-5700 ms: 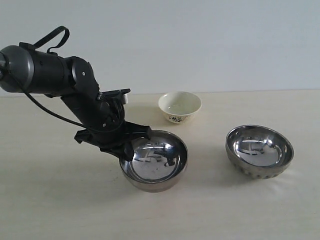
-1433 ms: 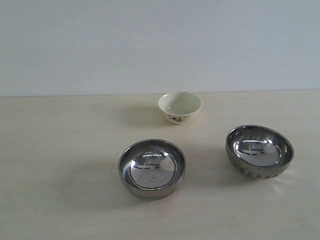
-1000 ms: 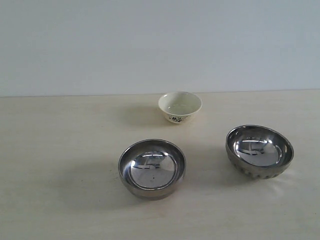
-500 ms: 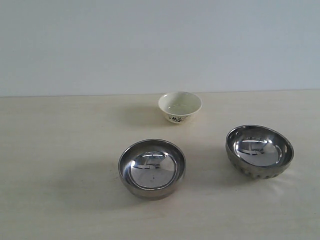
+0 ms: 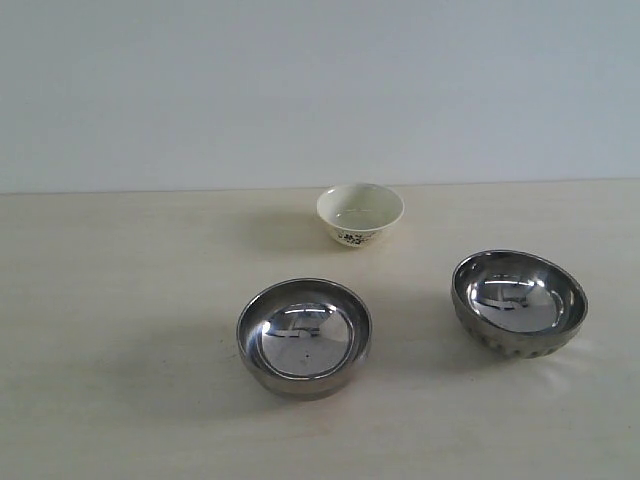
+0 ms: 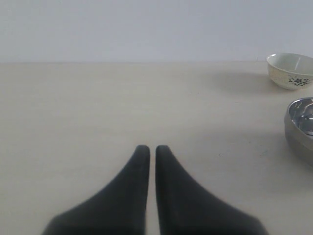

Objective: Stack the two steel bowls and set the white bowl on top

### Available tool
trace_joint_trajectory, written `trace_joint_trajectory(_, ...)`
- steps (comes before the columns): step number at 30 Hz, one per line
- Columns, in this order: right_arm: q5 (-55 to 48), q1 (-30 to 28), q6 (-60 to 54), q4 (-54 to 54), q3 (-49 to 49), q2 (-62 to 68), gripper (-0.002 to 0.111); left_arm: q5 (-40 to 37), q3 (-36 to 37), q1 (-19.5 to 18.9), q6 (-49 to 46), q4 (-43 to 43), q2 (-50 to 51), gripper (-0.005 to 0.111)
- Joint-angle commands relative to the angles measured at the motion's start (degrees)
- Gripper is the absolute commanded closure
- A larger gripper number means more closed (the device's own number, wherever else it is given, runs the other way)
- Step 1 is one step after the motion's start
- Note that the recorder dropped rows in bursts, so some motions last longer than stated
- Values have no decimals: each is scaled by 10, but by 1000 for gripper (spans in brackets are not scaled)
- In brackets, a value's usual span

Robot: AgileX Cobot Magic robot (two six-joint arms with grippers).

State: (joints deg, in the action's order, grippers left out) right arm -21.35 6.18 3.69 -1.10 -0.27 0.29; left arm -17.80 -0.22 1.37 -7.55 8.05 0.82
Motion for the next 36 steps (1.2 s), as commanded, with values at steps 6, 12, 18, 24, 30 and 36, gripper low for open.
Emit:
trace_joint_trajectory(6, 4, 1, 2, 2, 3, -3, 108, 0, 2, -8, 5, 5, -4, 103)
trace_joint_trajectory(12, 4, 1, 2, 2, 3, -3, 108, 0, 2, -8, 5, 5, -4, 103)
trace_joint_trajectory(18, 4, 1, 2, 2, 3, -3, 108, 0, 2, -8, 5, 5, -4, 103)
trace_joint_trajectory(24, 4, 1, 2, 2, 3, -3, 108, 0, 2, -8, 5, 5, -4, 103)
trace_joint_trajectory(30, 5, 1, -10, 6, 3, -3, 108, 0, 2, -8, 5, 5, -4, 103)
trace_joint_trajectory(36, 1, 1, 90, -51, 3, -3, 108, 0, 2, -8, 5, 5, -4, 103)
